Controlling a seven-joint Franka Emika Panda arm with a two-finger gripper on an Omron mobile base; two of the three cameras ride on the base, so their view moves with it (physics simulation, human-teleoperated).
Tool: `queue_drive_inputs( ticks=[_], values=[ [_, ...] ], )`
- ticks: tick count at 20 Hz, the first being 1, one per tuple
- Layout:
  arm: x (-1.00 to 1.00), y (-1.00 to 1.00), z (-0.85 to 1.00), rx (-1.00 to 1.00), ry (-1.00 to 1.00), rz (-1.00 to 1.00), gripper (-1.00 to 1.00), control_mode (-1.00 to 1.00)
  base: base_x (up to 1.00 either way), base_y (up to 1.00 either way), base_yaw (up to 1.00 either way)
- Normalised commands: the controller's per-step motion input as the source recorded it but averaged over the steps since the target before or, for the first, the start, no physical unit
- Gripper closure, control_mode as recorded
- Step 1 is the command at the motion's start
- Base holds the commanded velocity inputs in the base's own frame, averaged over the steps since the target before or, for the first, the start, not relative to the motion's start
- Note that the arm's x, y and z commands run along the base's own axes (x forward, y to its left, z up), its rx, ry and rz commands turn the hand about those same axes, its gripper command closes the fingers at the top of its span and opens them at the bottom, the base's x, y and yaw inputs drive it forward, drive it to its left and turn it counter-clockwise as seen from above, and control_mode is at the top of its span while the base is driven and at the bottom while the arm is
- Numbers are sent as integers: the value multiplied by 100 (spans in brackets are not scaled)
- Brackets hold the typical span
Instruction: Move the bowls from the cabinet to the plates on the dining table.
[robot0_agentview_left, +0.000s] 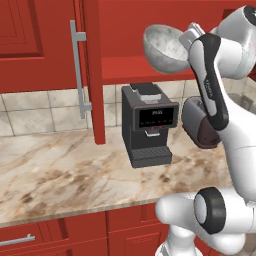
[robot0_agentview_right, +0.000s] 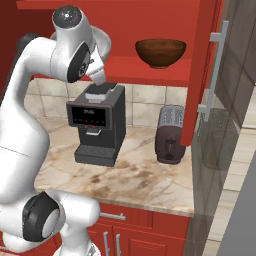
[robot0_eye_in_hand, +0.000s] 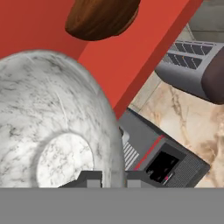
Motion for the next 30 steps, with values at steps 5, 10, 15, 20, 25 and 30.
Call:
queue_drive_inputs(
  ticks=[5, 10, 15, 20, 25, 30],
  values=[
    [-75, 0, 5, -1, 13, -1, 100, -100, 0, 0, 0],
    [-50, 0, 0, -4, 20, 0, 100, -100, 0, 0, 0],
    [-49, 0, 0, -4, 20, -1, 100, -100, 0, 0, 0],
    [-52, 0, 0, -1, 11, 0, 100, -100, 0, 0, 0],
    [-60, 0, 0, 0, 0, 0, 100, -100, 0, 0, 0],
    [-57, 0, -11, 0, 0, 0, 100, -100, 0, 0, 0]
  ],
)
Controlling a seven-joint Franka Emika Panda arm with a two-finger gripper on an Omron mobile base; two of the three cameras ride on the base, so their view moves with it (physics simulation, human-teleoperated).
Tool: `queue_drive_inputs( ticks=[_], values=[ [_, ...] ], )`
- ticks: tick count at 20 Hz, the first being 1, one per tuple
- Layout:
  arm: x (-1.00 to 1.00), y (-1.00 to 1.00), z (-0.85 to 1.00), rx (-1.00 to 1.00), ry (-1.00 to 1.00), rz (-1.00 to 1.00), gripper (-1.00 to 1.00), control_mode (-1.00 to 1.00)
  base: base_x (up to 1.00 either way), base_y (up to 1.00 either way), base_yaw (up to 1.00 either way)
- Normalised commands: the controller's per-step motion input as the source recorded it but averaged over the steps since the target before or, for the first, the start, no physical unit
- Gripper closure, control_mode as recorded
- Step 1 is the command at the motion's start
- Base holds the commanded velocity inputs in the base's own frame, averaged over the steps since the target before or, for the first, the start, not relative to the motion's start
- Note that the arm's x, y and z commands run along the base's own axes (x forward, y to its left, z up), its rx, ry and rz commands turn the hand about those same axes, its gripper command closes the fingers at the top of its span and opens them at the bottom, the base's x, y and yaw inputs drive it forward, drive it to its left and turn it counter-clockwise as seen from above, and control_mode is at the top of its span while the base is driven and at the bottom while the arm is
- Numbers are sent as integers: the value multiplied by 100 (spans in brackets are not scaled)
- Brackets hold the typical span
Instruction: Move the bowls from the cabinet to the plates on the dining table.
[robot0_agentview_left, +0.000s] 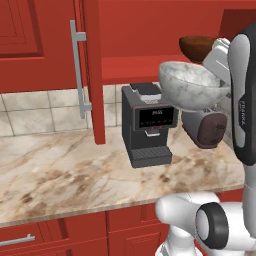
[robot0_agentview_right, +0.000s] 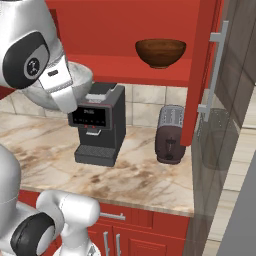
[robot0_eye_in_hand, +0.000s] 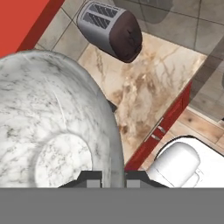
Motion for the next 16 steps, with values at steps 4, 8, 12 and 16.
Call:
queue_drive_inputs(
  ticks=[4, 8, 12, 16],
  values=[
    [-35, 0, -23, 0, 0, 0, 100, -100, 0, 0, 0],
    [-6, 0, -28, 0, 0, 0, 100, -100, 0, 0, 0],
    [0, 0, -26, 0, 0, 0, 100, -100, 0, 0, 0],
    [0, 0, -35, 0, 0, 0, 100, -100, 0, 0, 0]
  ],
)
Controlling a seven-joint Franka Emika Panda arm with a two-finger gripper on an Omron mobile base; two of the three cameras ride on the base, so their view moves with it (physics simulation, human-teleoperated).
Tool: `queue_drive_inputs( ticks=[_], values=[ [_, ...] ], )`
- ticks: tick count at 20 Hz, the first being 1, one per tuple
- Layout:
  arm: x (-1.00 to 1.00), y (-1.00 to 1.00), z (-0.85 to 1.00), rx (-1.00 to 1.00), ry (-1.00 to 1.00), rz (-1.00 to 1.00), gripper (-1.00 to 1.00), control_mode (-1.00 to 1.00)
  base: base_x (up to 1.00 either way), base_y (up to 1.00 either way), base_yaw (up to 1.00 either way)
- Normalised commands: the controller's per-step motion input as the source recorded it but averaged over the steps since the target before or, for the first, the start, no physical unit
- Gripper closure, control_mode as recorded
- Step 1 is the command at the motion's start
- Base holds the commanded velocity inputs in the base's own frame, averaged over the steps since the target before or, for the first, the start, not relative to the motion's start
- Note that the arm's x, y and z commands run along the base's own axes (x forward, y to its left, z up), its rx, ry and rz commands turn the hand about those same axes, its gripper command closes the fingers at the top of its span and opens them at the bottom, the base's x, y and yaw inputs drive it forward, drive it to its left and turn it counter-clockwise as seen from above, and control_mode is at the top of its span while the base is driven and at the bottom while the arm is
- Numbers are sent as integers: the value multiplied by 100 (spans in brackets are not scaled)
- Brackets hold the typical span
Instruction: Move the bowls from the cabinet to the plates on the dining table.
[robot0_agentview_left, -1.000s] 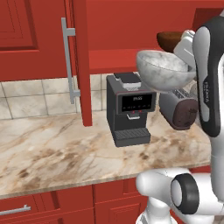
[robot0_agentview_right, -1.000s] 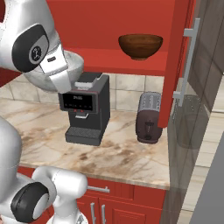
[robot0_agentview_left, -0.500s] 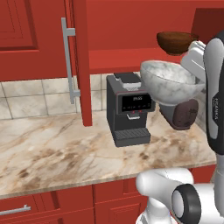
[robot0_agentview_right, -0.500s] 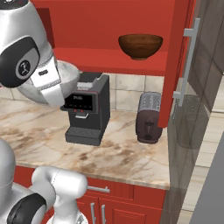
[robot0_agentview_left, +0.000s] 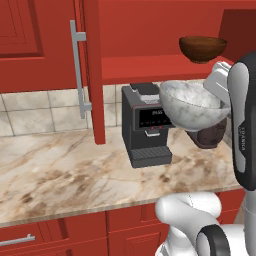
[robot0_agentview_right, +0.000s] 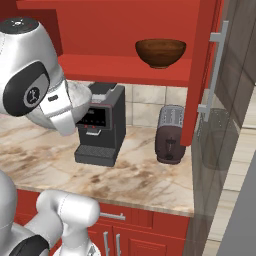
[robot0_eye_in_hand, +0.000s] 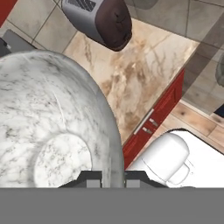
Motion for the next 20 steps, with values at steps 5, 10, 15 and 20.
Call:
queue_drive_inputs(
  ticks=[5, 10, 15, 20],
  values=[
    [0, 0, -19, 0, 0, 0, 100, -100, 0, 0, 0],
    [0, 0, 0, 0, 0, 0, 100, -100, 0, 0, 0],
    [0, 0, 0, 0, 0, 0, 100, -100, 0, 0, 0],
    [0, 0, 0, 0, 1, 0, 100, -100, 0, 0, 0]
  ],
)
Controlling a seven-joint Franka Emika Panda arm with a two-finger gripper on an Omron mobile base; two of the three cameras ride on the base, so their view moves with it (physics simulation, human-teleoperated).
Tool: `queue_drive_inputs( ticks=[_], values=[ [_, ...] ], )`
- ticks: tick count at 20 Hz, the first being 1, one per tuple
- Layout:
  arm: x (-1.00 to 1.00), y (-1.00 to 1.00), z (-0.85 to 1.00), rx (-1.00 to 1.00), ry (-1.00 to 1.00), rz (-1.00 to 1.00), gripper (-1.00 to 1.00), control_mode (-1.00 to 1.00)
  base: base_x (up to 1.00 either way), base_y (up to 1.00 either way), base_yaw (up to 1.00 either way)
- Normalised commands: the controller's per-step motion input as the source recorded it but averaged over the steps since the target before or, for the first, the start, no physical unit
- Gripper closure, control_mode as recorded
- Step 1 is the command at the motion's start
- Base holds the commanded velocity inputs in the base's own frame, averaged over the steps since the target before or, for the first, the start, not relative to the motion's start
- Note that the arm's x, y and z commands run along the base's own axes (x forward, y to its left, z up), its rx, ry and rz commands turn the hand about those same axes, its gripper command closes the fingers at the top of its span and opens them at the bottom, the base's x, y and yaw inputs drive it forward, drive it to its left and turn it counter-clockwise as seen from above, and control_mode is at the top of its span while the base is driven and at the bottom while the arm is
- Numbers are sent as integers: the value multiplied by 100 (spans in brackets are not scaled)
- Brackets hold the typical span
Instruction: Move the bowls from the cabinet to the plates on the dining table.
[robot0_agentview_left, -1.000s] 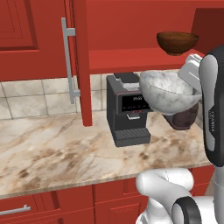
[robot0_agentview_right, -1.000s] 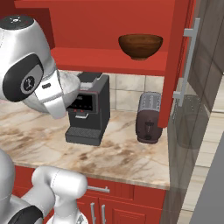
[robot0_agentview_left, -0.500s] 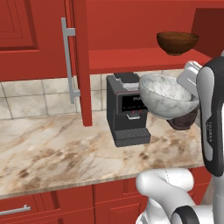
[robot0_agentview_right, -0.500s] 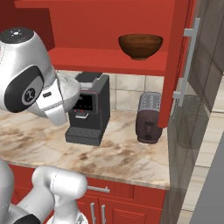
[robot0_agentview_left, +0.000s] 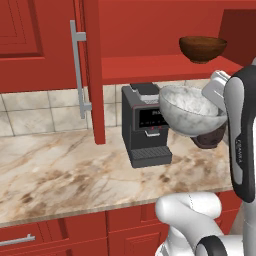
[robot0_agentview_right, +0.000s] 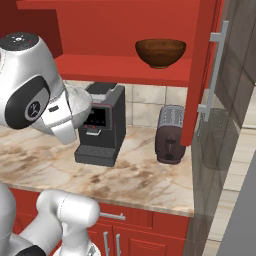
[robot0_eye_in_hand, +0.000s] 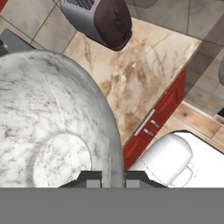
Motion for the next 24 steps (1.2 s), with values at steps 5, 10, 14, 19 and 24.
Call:
queue_drive_inputs(
  ticks=[5, 10, 14, 19, 24],
  values=[
    [0, 0, 0, 0, 3, 0, 100, -100, 0, 0, 0],
    [0, 0, 0, 0, 2, 0, 100, 100, 0, 0, 0],
    [0, 0, 0, 0, 0, 0, 100, 100, -9, 0, 0],
    [0, 0, 0, 0, 0, 0, 100, 100, -56, 0, 0],
    [0, 0, 0, 0, 0, 0, 100, 100, -66, 0, 3]
  ],
)
